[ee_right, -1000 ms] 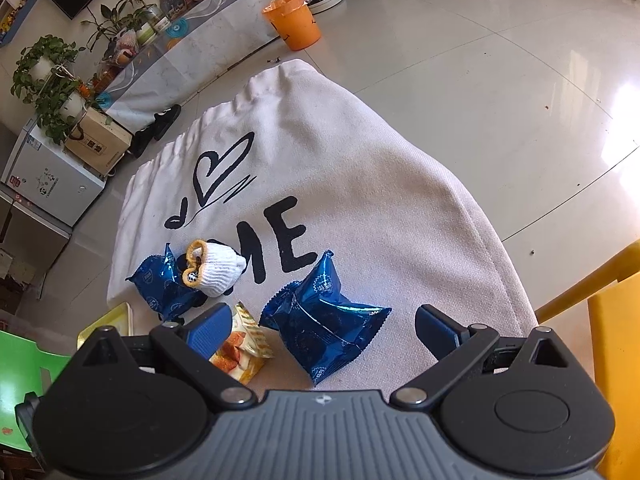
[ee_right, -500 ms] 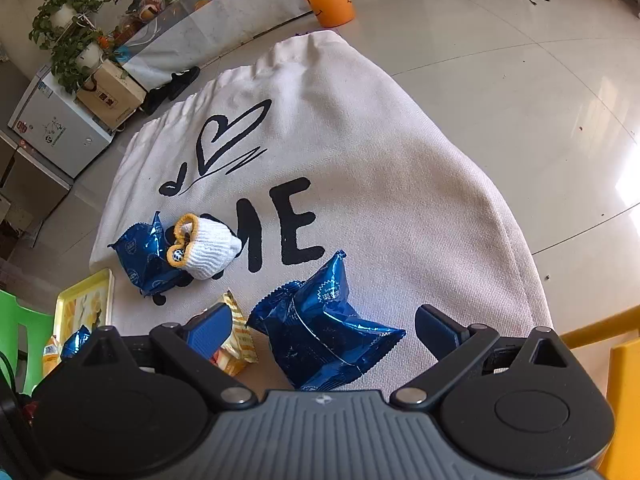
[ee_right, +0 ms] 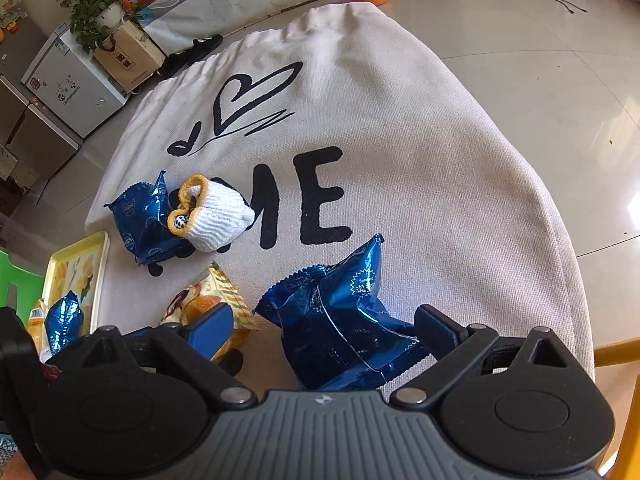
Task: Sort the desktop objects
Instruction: 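Close the left gripper on the croissant bag while the right gripper closes on the blue bag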
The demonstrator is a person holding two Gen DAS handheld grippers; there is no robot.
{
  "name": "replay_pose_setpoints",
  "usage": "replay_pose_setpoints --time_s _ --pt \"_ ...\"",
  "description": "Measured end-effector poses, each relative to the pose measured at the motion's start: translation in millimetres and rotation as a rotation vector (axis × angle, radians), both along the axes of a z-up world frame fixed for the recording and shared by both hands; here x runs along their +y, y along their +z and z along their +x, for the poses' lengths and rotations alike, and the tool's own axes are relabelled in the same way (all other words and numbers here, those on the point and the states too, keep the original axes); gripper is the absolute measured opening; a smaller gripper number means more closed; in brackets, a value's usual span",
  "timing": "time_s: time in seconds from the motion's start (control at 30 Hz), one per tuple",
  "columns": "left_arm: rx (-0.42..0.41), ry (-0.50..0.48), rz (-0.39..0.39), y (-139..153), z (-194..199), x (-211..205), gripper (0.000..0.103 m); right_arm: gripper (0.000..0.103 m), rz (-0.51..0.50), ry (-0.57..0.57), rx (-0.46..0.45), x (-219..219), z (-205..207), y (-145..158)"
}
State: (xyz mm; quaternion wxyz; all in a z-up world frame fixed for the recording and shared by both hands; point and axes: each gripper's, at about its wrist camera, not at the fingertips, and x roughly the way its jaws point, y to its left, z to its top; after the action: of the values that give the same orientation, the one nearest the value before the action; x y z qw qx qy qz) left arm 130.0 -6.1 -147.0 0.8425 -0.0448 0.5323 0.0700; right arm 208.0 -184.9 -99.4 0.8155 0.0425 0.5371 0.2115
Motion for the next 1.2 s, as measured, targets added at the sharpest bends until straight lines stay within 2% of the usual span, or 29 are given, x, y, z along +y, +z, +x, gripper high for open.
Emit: replay_pose_setpoints --time_s 0.17,0.23,0.33,0.43,0.53,0.67,0.73,0.77,1.2 --pt "0.032 0.114 -0.005 1 -8 19 0.103 0.075 -0.034 -0.022 0.008 0 1 -6" --pt "0.063 0.192 -0.016 2 -14 29 0.103 0.074 -0.011 -0.053 0.026 -4 1 -8" --pt "0.092 0.243 -0.027 2 -24 38 0.103 0.069 0.029 -0.09 0.079 -7 1 -9" --pt "0.119 0.295 -0.039 2 -40 45 0.103 0.065 0.054 -0.066 0.12 -3 -2 -8" --pt "0.144 0.319 -0.049 2 -52 50 0.103 0.065 0.035 -0.01 0.137 7 -9 -7" --pt "0.158 0.239 -0.045 2 -59 51 0.103 0.067 0.017 0.021 0.131 17 -16 -8" --pt "0.149 0.206 -0.04 2 -61 53 0.103 0.079 -0.01 0.018 0.126 20 -17 -7" --pt "0.146 0.194 -0.038 2 -61 53 0.103 0.08 -0.029 0.02 0.116 22 -18 -8" --pt "0.129 0.182 -0.033 3 -68 57 0.103 0.085 -0.186 0.054 0.052 42 -28 -26"
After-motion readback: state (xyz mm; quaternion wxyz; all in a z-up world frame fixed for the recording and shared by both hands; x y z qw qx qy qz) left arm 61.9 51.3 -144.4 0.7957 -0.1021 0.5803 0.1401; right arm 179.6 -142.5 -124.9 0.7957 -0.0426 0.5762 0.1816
